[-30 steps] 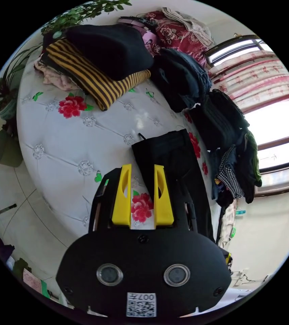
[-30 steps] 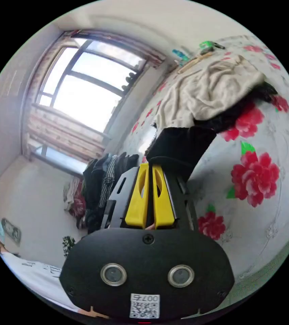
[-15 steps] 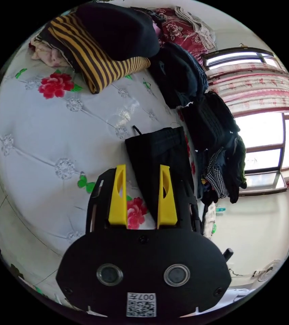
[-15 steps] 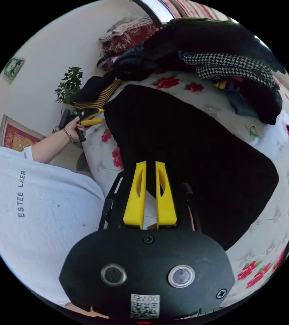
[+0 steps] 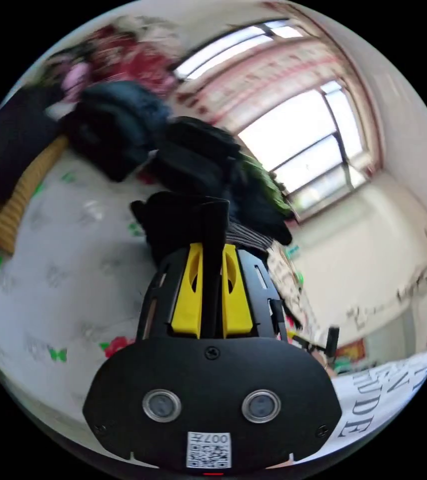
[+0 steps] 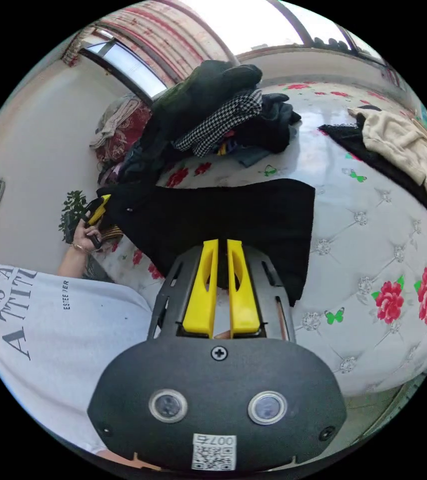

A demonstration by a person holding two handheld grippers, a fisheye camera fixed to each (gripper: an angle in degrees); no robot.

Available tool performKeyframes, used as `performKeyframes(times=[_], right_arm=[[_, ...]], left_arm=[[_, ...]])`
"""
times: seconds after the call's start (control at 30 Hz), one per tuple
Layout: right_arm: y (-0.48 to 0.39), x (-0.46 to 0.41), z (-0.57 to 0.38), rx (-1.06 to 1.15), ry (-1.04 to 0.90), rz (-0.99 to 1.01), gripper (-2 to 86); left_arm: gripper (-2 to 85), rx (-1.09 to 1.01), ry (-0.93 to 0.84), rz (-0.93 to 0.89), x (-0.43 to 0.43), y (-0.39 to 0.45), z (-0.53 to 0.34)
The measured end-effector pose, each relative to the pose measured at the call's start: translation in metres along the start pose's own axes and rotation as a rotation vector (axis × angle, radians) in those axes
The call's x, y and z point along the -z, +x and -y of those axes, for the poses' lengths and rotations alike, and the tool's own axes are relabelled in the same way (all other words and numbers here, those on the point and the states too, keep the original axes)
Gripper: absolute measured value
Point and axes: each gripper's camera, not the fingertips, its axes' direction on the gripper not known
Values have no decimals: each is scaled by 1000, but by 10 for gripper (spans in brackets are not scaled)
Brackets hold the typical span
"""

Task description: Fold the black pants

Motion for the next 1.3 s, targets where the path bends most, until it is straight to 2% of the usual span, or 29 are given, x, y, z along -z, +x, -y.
performKeyframes(times=[0.13, 0.2, 0.33, 0.4, 0.47, 0.63, 0.7, 0.83, 0.93, 1.1, 1.17, 1.23, 1.3], right_arm=[[61, 38, -18, -137, 128, -28, 19], [87, 51, -27, -198, 181, -26, 23], [147, 61, -48, -337, 259, 5, 41], [171, 59, -56, -383, 258, 39, 48], [193, 55, -63, -414, 251, 71, 55], [256, 29, -62, -456, 171, 97, 79], [274, 16, -51, -458, 135, 90, 81], [304, -27, -16, -429, 4, 92, 77], [307, -46, 3, -361, -74, 59, 57], [320, -36, 14, -339, -141, 142, 21], [316, -17, 20, -309, -96, 221, 13], [299, 14, 35, -258, -28, 313, 6], [277, 40, 56, -170, 14, 350, 4]], left_arm=[[65, -502, -218, -193, -67, 153, -11], [77, -643, -348, -306, -114, 203, -42], [102, -663, -709, -403, -235, 247, -133], [103, -631, -756, -367, -259, 242, -155], [105, -598, -760, -352, -263, 226, -162], [118, -371, -658, -80, -246, 125, -131], [131, -275, -631, -24, -242, 92, -121], [148, -146, -675, 11, -270, 49, -121], [140, -96, -763, -36, -312, 39, -133], [67, -184, -785, 8, -341, 52, -137], [62, -214, -773, -56, -336, 62, -133], [58, -236, -729, -194, -319, 84, -125], [57, -329, -690, -214, -301, 113, -116]])
